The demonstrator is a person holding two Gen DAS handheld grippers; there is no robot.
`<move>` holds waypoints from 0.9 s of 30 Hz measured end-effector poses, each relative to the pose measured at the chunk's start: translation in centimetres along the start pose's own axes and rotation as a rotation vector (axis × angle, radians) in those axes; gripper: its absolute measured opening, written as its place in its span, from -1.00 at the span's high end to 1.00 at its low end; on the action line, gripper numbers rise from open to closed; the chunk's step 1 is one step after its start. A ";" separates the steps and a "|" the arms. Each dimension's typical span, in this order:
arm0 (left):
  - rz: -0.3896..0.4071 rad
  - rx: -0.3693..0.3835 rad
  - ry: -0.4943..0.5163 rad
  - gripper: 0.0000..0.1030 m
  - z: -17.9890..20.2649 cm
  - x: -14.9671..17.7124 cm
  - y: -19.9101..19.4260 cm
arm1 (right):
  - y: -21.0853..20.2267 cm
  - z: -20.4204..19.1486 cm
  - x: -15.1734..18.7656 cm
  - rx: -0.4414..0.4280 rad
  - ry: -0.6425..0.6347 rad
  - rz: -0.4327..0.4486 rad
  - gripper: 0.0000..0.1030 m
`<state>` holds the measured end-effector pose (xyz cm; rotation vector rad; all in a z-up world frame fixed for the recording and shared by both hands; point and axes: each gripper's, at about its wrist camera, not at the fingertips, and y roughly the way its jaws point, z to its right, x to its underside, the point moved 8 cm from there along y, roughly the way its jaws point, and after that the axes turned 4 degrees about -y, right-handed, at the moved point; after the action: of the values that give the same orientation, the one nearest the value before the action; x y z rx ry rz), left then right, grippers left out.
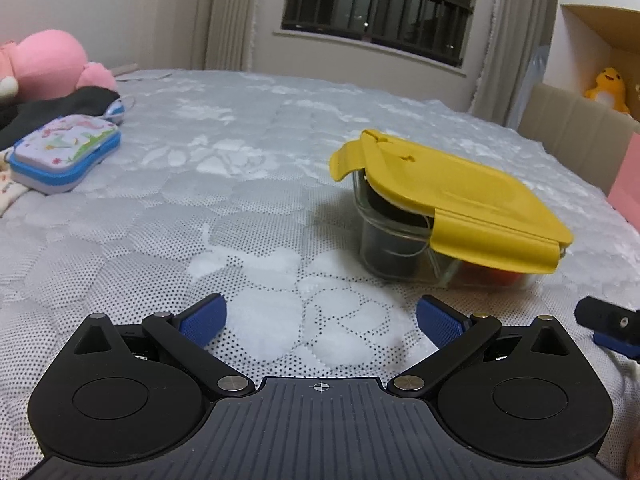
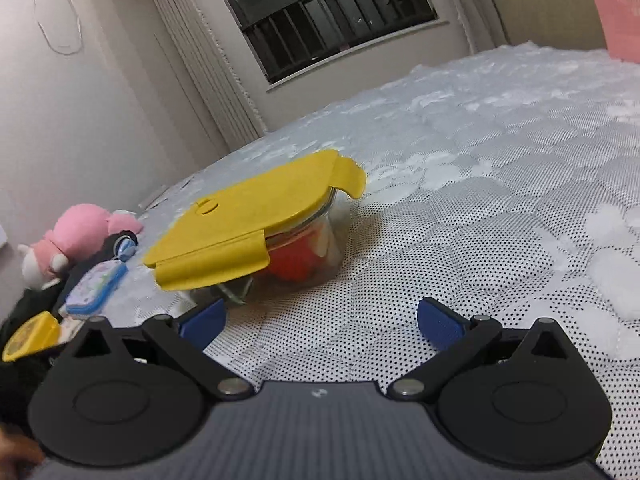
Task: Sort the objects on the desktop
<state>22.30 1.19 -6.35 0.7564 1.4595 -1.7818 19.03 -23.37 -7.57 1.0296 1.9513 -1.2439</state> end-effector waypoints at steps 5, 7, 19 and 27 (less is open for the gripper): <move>-0.007 0.001 0.013 -1.00 0.2 0.4 0.0 | -0.2 -0.4 0.3 -0.005 -0.004 -0.007 -0.99; -0.006 -0.001 0.020 -1.00 0.3 0.5 -0.1 | -0.2 -0.4 0.4 -0.005 0.000 -0.010 -0.99; -0.028 -0.008 0.061 -1.00 1.1 1.3 0.4 | 0.1 -0.3 0.6 -0.005 -0.005 0.000 -0.99; -0.021 0.005 0.104 -1.00 1.3 1.1 0.2 | -0.3 0.5 -1.2 -0.028 0.070 0.053 -0.99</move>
<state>21.84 -0.31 -7.12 0.8505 1.5366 -1.7857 19.46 -24.25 -6.70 1.1176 1.9752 -1.1633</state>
